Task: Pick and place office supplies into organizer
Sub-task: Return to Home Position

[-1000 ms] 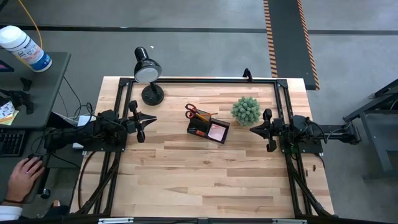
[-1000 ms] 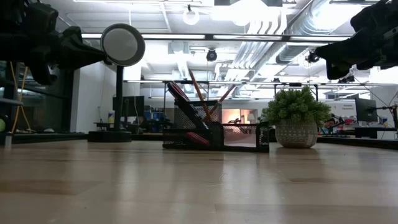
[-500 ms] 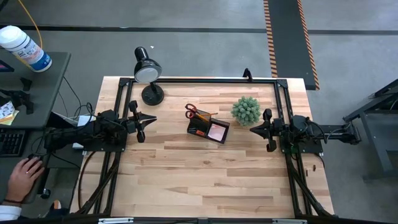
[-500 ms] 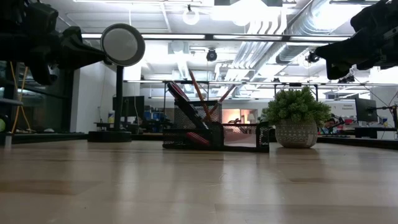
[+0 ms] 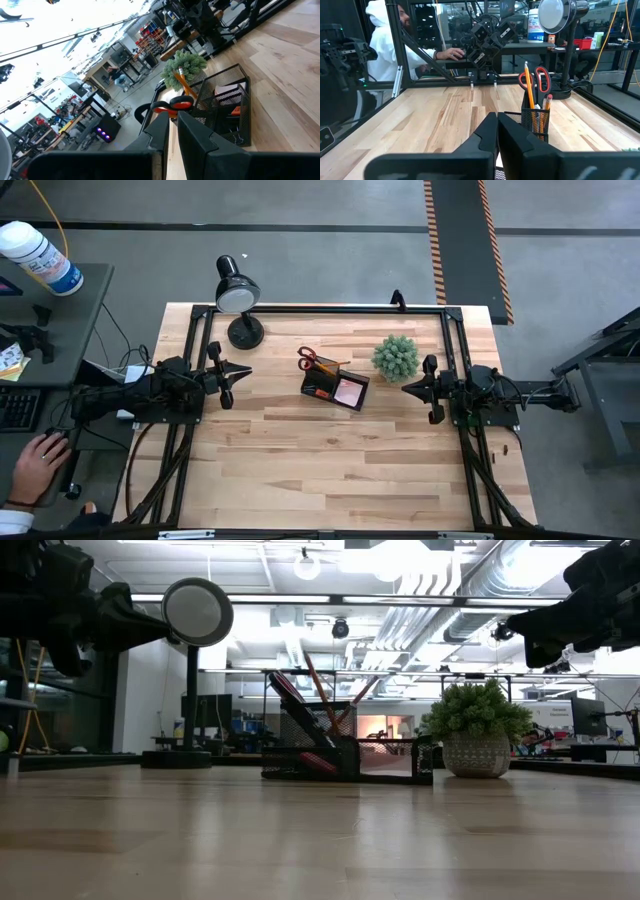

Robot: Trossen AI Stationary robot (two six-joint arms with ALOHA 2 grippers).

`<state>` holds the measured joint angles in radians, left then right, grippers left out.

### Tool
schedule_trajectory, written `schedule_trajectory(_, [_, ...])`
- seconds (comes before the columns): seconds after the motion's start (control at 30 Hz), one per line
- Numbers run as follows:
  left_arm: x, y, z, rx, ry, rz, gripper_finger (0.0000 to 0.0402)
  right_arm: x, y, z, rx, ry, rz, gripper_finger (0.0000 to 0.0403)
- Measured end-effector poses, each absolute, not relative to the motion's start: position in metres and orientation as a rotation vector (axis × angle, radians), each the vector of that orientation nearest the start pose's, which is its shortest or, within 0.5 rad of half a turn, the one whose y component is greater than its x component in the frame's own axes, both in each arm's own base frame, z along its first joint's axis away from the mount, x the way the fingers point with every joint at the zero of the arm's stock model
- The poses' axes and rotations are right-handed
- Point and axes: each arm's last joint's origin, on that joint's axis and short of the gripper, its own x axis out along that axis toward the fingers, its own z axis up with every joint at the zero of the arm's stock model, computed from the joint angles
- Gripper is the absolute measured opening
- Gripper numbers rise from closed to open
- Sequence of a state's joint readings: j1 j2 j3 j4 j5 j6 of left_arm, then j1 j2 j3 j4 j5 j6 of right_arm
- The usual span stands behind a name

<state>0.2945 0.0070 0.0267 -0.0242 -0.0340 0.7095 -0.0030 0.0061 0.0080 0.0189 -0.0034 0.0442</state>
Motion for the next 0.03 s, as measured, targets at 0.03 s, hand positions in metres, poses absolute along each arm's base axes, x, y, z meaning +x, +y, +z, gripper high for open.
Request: schedule_trajectory(0.03, [0.0920,0.0289,0.1697,0.702,0.121,0.313,0.0028,0.0976,-0.0002,0.1676,0.044,-0.021,0.000,0.0007])
